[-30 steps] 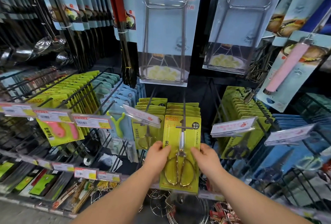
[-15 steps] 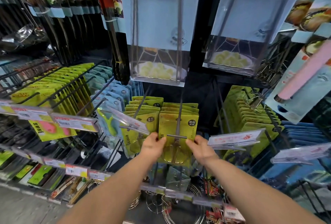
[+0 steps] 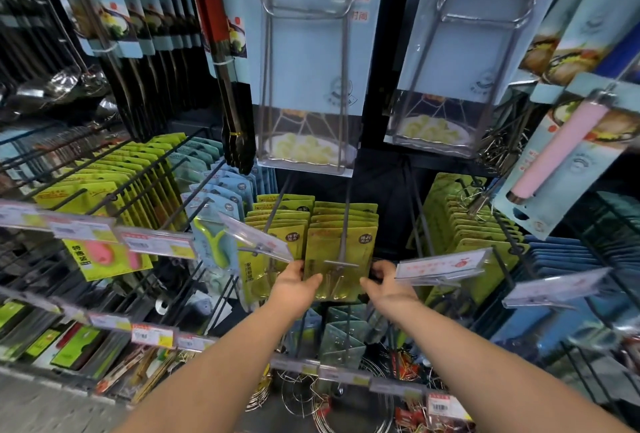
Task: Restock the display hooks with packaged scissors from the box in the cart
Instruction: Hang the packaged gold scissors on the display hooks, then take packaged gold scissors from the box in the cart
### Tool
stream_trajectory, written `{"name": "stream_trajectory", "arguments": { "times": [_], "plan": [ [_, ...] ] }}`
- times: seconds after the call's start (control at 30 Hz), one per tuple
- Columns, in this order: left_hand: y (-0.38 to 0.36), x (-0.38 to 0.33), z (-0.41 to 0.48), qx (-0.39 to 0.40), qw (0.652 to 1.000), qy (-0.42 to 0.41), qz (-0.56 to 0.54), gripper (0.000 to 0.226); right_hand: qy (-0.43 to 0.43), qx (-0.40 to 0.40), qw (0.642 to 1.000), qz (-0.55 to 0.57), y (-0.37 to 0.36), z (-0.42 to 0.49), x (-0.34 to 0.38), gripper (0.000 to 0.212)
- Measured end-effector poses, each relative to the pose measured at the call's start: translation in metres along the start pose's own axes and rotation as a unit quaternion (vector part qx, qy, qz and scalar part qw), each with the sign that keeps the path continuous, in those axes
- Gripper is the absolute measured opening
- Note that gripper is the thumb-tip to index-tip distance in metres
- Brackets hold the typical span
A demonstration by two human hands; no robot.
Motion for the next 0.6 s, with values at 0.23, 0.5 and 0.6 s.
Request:
{"name": "stream_trajectory", "arguments": {
  "times": [0.23,0.5,0.6],
  "plan": [
    [0.022,0.011,-0.027,0.066,0.935,-0.141,0.318,0.064,0.077,-0.073,0.977,-0.187,0.014,-0.080,-0.008,0.053],
    [0.002,0.031,-0.087,0.148,0.793,-0.277,0.521,0.065,0.028,-0.099,0.947,-0.304,-0.006,-0.175,-0.045,0.059],
    [-0.023,0.037,-0.112,0.187,0.771,-0.309,0.525,0.069,-0.014,-0.098,0.945,-0.311,-0.010,-0.209,-0.076,0.057]
  ]
}}
Point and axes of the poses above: each hand's wrist, its own z-axis towards the middle knuckle, its own y-axis out of the back of the hand, x = y × z, the point moved 2 cm from there along z, towards the middle knuckle, and after that the axes turned 10 degrees about -z, right-handed, at the moved point
